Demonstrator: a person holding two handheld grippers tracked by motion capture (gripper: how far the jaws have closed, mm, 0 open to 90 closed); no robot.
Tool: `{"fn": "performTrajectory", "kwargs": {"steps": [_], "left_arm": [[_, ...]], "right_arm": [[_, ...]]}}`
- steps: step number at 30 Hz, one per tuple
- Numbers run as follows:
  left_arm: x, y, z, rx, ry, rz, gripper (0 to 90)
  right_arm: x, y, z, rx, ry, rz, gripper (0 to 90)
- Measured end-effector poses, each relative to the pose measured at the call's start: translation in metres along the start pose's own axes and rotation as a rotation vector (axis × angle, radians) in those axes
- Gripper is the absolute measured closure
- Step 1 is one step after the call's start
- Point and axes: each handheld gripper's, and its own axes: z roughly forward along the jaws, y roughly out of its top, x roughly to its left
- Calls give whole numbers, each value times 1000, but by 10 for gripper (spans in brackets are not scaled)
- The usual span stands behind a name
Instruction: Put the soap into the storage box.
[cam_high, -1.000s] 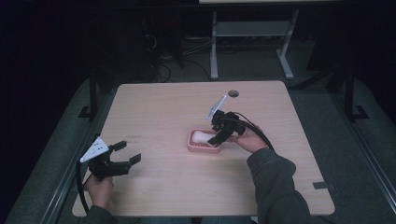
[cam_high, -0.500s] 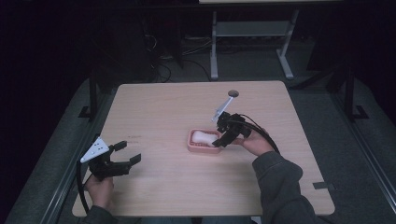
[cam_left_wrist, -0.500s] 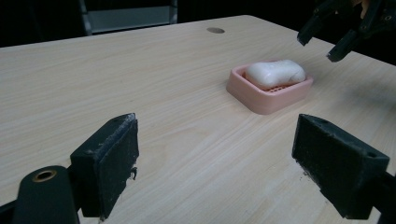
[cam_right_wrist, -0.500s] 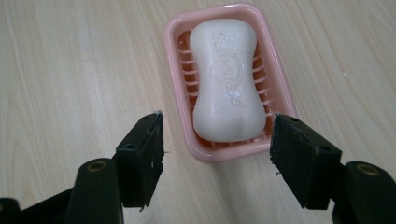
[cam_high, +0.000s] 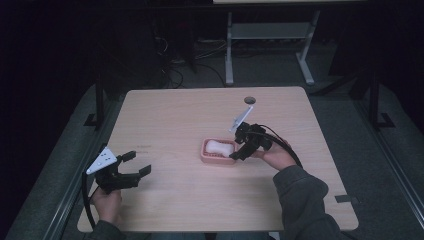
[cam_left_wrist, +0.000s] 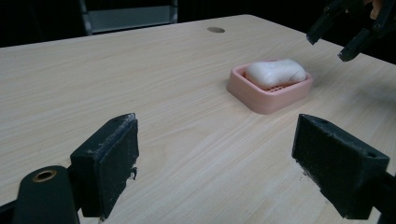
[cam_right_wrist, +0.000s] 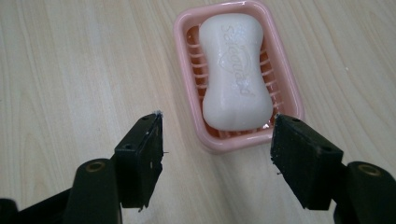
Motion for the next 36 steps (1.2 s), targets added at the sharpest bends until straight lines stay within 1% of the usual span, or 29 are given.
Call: {"fn": "performTrajectory", "kwargs": {"steps": [2, 5, 7, 9, 10, 11, 14, 16, 18, 22, 23, 24, 26, 28, 29, 30, 33, 34, 35, 36], "left_arm": [[0, 0, 0, 0, -1, 0, 141], [0, 0, 1, -1, -1, 1, 141], [0, 0, 1, 1, -2, 0, 140], [0, 0, 1, 3, -2, 0, 141], [0, 0, 1, 4, -2, 1, 140], [-1, 0, 1, 5, -2, 1, 140], [-1, 0, 1, 6, -2, 5, 141], [-1, 0, 1, 7, -1, 6, 141], [-1, 0, 1, 10, -1, 8, 141], [0, 0, 1, 10, -2, 18, 141], [-1, 0, 1, 9, -2, 14, 140], [-1, 0, 1, 8, -1, 11, 141], [-1, 0, 1, 8, -1, 9, 141], [-1, 0, 1, 12, 0, 8, 140], [-1, 0, 1, 7, -1, 8, 140], [-1, 0, 1, 5, 1, 9, 140], [-1, 0, 2, 8, 0, 7, 141], [-1, 0, 2, 9, -1, 9, 141], [-1, 0, 2, 8, -1, 6, 140], [-1, 0, 2, 9, -2, 7, 141]], "right_arm": [[0, -3, -1, -6, 0, 6, 336], [2, -7, -4, 1, 0, 28, 321], [4, -9, -7, -9, -11, 18, 321], [5, -11, -9, -18, -9, 20, 321], [5, -15, -10, -22, -6, 33, 318], [5, -15, -10, -22, -6, 33, 318], [6, -25, -11, -24, -7, 49, 317], [6, -27, -11, -28, -9, 45, 317], [7, -31, -13, -28, -10, 57, 317], [9, -37, -17, -37, -17, 60, 317], [10, -39, -18, -41, -17, 66, 317], [11, -42, -19, -31, -18, 70, 313], [12, -43, -20, -27, -20, 70, 313], [14, -49, -23, -43, -24, 74, 315], [14, -49, -23, -43, -24, 74, 315], [16, -54, -24, -48, -27, 81, 315], [18, -59, -25, -52, -27, 87, 314], [18, -61, -25, -40, -27, 95, 312], [19, -63, -25, -40, -33, 97, 313], [20, -68, -25, -49, -24, 104, 313]]}}
